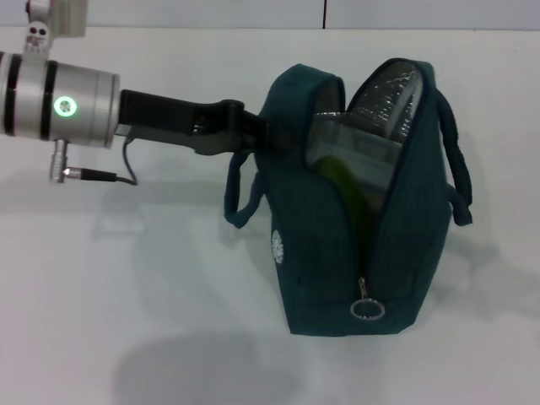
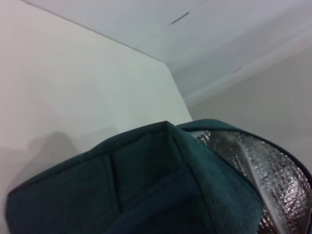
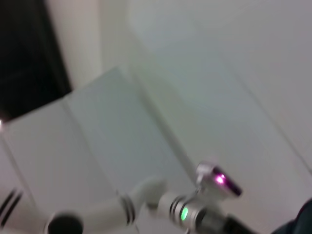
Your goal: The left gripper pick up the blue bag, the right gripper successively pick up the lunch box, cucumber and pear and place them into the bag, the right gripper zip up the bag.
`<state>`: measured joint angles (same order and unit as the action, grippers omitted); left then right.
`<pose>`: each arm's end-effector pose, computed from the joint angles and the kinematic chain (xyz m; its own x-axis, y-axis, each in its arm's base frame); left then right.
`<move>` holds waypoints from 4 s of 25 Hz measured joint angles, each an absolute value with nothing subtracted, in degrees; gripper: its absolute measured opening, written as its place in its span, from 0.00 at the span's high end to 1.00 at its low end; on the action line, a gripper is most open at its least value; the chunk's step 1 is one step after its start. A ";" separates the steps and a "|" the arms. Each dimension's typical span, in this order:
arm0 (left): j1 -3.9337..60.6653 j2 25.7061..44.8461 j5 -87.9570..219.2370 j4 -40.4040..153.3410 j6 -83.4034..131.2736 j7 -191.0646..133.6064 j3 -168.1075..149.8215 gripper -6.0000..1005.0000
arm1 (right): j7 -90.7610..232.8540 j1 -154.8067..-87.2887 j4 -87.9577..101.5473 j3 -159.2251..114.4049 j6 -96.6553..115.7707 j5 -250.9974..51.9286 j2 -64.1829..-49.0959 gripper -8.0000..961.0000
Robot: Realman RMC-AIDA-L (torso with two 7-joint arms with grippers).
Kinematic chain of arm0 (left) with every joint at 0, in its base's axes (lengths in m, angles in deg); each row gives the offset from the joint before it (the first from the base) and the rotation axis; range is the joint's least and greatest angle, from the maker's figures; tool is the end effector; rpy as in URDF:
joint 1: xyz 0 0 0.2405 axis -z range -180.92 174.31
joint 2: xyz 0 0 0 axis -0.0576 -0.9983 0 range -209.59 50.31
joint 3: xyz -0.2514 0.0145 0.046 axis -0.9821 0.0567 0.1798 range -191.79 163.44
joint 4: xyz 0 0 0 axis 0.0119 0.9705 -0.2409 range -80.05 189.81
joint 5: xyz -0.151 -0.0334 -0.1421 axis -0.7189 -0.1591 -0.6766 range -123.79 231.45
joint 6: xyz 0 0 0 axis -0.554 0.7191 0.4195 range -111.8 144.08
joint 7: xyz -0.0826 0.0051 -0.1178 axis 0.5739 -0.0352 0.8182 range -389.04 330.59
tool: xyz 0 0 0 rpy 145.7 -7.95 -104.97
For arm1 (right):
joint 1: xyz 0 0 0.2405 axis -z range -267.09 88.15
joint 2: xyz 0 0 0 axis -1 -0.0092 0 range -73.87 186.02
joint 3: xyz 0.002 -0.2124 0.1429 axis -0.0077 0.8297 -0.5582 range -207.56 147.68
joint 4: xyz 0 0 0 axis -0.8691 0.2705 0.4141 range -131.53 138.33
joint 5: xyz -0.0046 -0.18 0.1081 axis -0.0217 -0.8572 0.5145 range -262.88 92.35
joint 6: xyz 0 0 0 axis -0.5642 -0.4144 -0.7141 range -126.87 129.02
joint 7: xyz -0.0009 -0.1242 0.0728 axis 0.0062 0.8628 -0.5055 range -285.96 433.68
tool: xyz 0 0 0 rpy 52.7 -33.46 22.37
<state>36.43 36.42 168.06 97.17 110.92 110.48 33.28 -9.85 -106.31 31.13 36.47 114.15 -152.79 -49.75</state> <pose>-0.1945 0.3627 0.0142 0.3191 0.9086 0.2695 0.8663 -0.3950 0.3060 0.2771 0.2464 0.0770 0.4406 -0.4107 -0.7982 -0.4211 -0.8799 0.2203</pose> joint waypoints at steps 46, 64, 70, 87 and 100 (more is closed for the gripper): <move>34.62 37.00 168.02 96.98 111.24 110.11 33.29 0.95 | 12.67 -109.34 24.58 56.55 91.39 -155.87 -59.86 0.10; 35.05 36.92 167.06 96.97 111.25 110.08 33.52 0.95 | 11.50 -109.73 24.07 58.74 88.22 -152.49 -59.85 0.11; 34.91 36.87 166.75 96.98 111.31 110.08 33.61 0.95 | 10.75 -110.52 25.68 61.44 87.11 -152.49 -59.85 0.11; 34.63 36.74 166.67 97.09 111.33 110.03 33.53 0.95 | 9.88 -111.08 25.99 61.68 83.51 -151.18 -59.82 0.12; 34.49 36.72 166.67 97.08 111.53 109.68 33.52 0.94 | 9.86 -112.71 26.90 65.05 83.55 -150.98 -59.81 0.14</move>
<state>34.49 36.72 166.67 97.08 111.53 109.68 33.52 9.86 -112.71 26.90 65.05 83.55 -150.98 -59.81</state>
